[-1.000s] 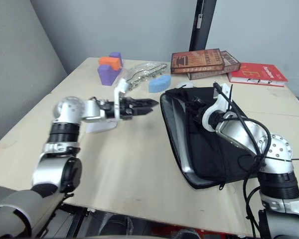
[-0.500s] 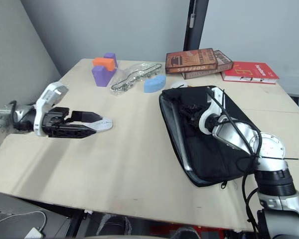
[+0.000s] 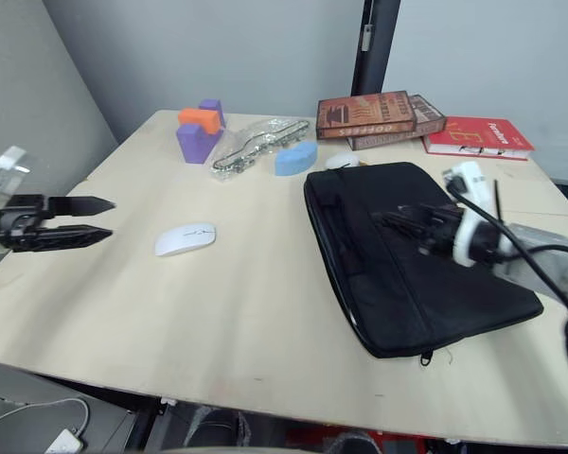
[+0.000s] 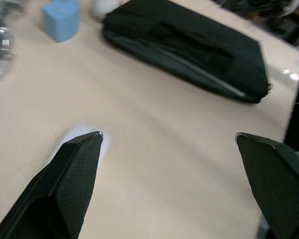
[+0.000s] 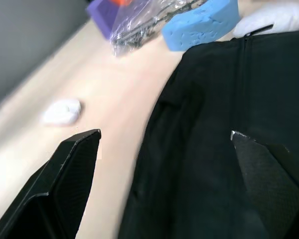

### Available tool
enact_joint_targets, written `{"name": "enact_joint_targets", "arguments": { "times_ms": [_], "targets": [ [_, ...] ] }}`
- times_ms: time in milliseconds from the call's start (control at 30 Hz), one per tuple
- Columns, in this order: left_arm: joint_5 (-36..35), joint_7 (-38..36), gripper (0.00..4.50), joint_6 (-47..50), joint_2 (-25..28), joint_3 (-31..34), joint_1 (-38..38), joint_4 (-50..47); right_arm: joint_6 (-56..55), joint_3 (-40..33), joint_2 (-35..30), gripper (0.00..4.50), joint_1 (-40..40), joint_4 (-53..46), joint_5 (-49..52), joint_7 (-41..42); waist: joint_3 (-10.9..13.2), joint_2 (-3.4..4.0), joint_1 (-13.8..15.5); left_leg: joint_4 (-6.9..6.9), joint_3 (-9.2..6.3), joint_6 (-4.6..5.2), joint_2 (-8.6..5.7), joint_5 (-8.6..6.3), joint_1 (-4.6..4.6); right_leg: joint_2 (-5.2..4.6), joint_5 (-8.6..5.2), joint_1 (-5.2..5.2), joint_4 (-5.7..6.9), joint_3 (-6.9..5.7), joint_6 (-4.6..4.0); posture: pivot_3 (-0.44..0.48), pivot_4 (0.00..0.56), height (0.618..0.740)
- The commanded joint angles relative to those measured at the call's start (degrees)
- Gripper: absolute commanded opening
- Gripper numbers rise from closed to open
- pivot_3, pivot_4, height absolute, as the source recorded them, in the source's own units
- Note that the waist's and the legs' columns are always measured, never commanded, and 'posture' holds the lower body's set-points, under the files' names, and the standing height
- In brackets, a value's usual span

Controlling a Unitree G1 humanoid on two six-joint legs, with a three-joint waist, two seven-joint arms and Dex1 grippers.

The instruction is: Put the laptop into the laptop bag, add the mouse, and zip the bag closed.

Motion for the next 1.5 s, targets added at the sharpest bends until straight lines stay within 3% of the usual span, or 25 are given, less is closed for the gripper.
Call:
{"name": "enact_joint_targets", "arguments": {
  "times_ms": [33, 200, 267, 333, 533, 733, 900, 1033, 1300, 1500],
  "targets": [
    [1.65, -1.94, 4.50, -4.15, 2.58, 4.10, 1.09, 4.15, -7.43, -8.13, -3.91, 4.46, 7.82, -2.12, -11.56, 14.86, -0.04, -0.08, -0.16, 0.00, 0.03, 0.01, 0.01, 0.00, 0.01, 0.00, -0.01, 0.00, 0.01, 0.01, -0.01, 0.000, 0.150, 0.740],
    [4.33, -2.26, 4.50, -8.10, 4.19, 5.71, 2.73, 9.75, -11.73, -17.01, -2.46, 4.46, 15.38, 2.06, -21.02, 20.72, -0.14, -0.25, -0.92, 0.08, 0.11, 0.05, 0.03, 0.01, 0.10, -0.01, -0.06, 0.00, 0.12, 0.07, -0.14, 0.000, 0.150, 0.740],
    [4.82, -3.02, 4.50, -8.75, 4.67, 6.25, 4.09, 10.73, -13.27, -20.70, -1.10, 4.46, 19.05, 2.14, -23.99, 23.53, -0.16, -0.27, -1.18, 0.07, 0.20, 0.07, 0.03, 0.01, 0.19, -0.01, -0.40, 0.00, 0.18, 0.16, -0.75, 0.000, 0.150, 0.740],
    [5.44, -3.66, 4.50, -9.68, 5.00, 6.42, 5.42, 11.44, -14.03, -23.11, -0.38, 4.46, 21.67, 2.55, -26.21, 25.96, -0.18, -0.28, -1.37, 0.04, 0.23, 0.37, 0.05, 0.19, 0.24, -0.01, -0.42, 0.01, 0.20, 0.17, -0.79, 0.000, 0.150, 0.740],
    [7.66, -3.03, 4.50, -11.29, 4.13, 3.88, 5.36, 14.02, -13.30, -26.85, 0.64, 4.46, 21.87, 3.30, -27.37, 29.51, -0.19, -0.27, -2.09, 0.03, 0.33, 0.65, 0.06, 0.34, 0.34, -0.02, -0.43, 0.01, 0.27, 0.24, -0.81, 0.000, 0.150, 0.740],
    [8.49, 0.10, 4.50, -11.81, -0.39, 0.88, 3.90, 12.37, -10.39, -25.44, 2.44, 4.46, 19.94, -3.32, -24.27, 28.60, -0.21, -0.26, -2.40, 0.02, 0.44, 0.91, 0.07, 0.22, 0.49, -0.02, -0.45, 0.02, 0.41, 0.33, -0.85, 0.000, 0.150, 0.740],
    [16.88, 6.90, 4.50, -18.69, -5.59, -6.43, -3.44, 19.73, -4.26, -21.38, 3.17, 4.46, 11.55, -11.58, -13.46, 23.27, -0.21, -0.28, -2.29, 0.07, 0.55, 1.00, 0.09, 0.29, 0.75, -0.02, -0.47, 0.04, 0.77, 0.42, -0.89, 0.000, 0.150, 0.740],
    [18.54, 4.60, 4.50, -28.49, -10.82, -8.55, -8.13, 23.81, -1.54, -15.60, 4.36, 4.46, 3.49, -17.20, -3.85, 17.31, -0.24, -0.31, -2.25, 0.00, 0.70, 0.94, 0.11, 0.32, 1.23, -0.03, -0.47, 0.44, 0.75, 0.54, -0.89, 0.000, 0.150, 0.740],
    [26.22, 2.05, 4.50, -43.25, -17.12, -14.57, -18.94, 40.56, -0.97, -6.77, 3.07, 4.46, -8.85, -24.18, 10.82, 7.32, -0.32, -0.44, -1.48, -0.04, 0.70, 0.64, 0.11, 0.49, 1.21, -0.01, -0.38, 0.44, 0.74, 0.50, -0.72, 0.000, 0.150, 0.740],
    [32.85, 1.77, 4.50, -52.43, -21.58, -19.01, -27.55, 52.14, -1.15, -5.81, 2.19, 4.46, -10.47, -24.48, 15.22, 3.70, -0.39, -0.61, -0.25, -0.01, 0.70, 0.61, 0.11, 0.49, 1.17, -0.02, -0.33, 0.45, 0.73, 0.49, -0.62, 0.000, 0.150, 0.740]
  ]
}}
